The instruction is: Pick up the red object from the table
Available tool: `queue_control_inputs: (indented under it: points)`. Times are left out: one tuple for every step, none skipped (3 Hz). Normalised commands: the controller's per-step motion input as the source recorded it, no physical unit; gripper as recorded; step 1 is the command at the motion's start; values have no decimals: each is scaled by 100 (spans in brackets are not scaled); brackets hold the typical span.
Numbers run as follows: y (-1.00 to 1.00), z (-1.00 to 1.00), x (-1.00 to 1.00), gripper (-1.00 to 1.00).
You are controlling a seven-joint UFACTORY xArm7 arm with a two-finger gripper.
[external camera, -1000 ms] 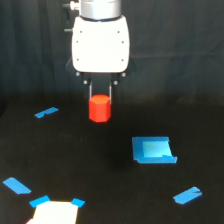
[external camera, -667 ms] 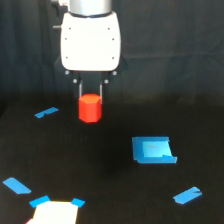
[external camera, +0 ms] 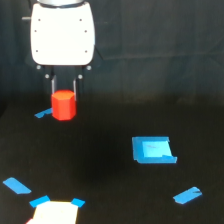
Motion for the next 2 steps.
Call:
queue_control_inputs:
  points:
    - [100,68,63,-100]
    - [92,80,87,-100]
